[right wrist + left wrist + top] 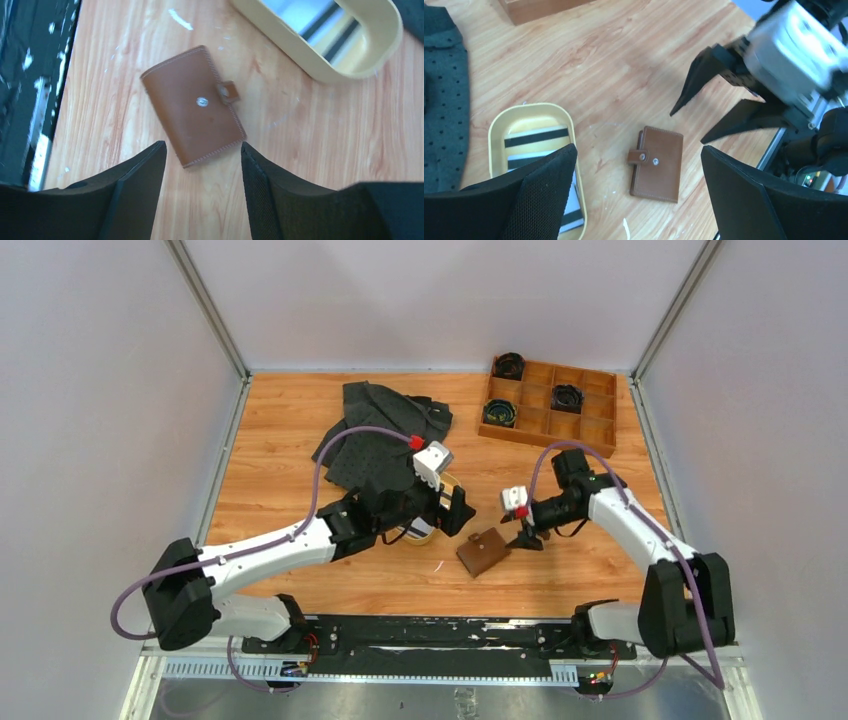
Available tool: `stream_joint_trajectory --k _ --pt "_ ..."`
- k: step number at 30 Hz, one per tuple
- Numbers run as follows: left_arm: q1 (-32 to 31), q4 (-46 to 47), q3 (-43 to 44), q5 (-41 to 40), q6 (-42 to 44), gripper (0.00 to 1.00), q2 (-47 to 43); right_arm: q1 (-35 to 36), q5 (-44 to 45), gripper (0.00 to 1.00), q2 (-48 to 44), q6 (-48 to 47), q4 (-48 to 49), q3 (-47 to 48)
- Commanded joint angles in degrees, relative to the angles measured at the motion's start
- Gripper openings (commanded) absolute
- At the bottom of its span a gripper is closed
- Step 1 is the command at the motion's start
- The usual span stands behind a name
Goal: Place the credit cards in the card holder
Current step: Close the card holder at the center of the board.
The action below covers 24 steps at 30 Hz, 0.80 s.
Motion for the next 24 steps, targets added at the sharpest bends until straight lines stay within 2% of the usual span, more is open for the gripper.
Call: stream_joint_trajectory --k 1,5,7,8,11,14,18,21,24 --pt "2.30 4.57 -0.13 7.05 -2.28 1.00 3.43 -7.71 -9.22 0.55 7.58 20.46 -4.10 6.88" --pt "1.52 4.37 1.92 11.30 -3.15 0.84 9.49 -11.53 -13.57 0.39 22.79 23.50 -12.41 13.68" --pt "-0.98 4.33 2.28 7.97 -0.75 0.83 12.05 -11.84 -14.70 0.39 28.78 21.51 -17.83 17.01" --pt "-2.32 3.89 2.72 5.78 0.75 0.82 13.02 -11.87 -15.21 0.43 30.95 19.70 -20.25 18.14" --pt "-5.56 0.56 5.31 -0.76 4.33 0.80 15.82 -11.79 -15.66 0.50 34.31 19.73 -21.35 18.98" --pt "-6.96 -3.99 8.81 -6.18 5.61 0.78 19.09 -11.53 -14.93 0.51 35.36 22.92 -18.26 18.39" --pt "-7.50 -13.87 15.73 -9.38 5.70 0.72 24.40 -9.81 -10.17 0.51 33.86 33.24 -7.22 14.68" --pt "-7.93 -16.07 17.76 -11.49 5.74 0.68 26.31 -8.96 -6.32 0.50 31.98 39.86 -0.26 12.26" --pt "-7.95 -17.21 19.05 -12.71 5.75 0.66 27.75 -8.75 -4.70 0.49 32.57 42.24 0.99 12.40"
